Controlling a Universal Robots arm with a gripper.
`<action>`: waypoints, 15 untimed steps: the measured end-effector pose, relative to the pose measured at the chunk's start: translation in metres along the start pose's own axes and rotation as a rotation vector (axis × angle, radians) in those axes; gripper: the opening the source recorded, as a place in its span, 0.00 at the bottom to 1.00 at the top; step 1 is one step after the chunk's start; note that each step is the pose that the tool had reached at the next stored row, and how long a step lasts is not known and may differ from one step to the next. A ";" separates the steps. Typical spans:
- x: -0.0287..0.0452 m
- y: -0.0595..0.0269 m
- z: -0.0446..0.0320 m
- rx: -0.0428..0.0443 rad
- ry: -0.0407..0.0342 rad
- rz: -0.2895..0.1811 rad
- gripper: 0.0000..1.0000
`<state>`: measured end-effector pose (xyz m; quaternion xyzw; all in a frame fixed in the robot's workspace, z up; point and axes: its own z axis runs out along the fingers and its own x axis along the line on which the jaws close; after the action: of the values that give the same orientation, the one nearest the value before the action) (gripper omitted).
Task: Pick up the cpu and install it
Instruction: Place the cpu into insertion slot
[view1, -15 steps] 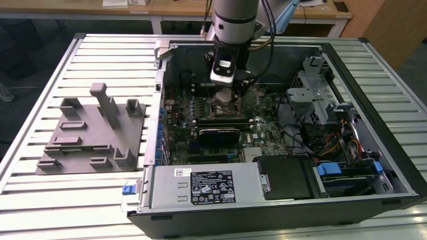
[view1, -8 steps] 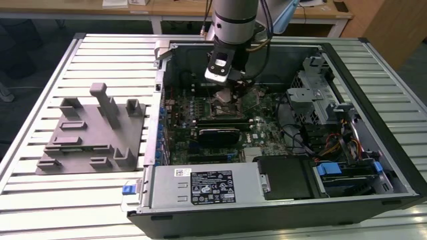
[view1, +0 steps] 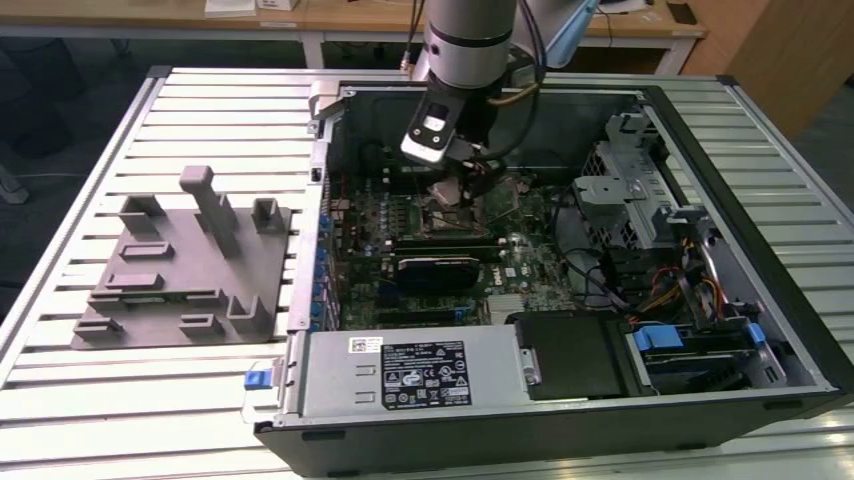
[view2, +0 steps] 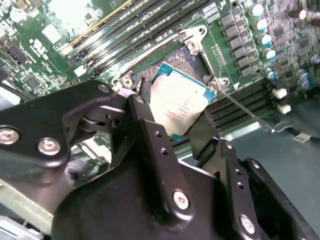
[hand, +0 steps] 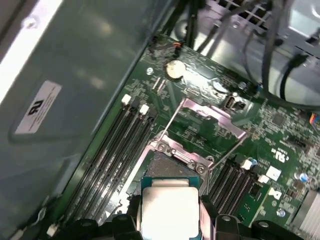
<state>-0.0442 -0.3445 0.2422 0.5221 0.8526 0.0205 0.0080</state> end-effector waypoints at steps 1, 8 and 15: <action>0.0000 0.0000 0.0000 0.0000 -0.0007 0.015 0.54; 0.0000 0.0000 0.0002 -0.0010 -0.0056 0.130 0.54; 0.0000 0.0000 0.0008 -0.0020 -0.0112 0.257 0.54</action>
<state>-0.0442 -0.3445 0.2414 0.6270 0.7787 0.0193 0.0106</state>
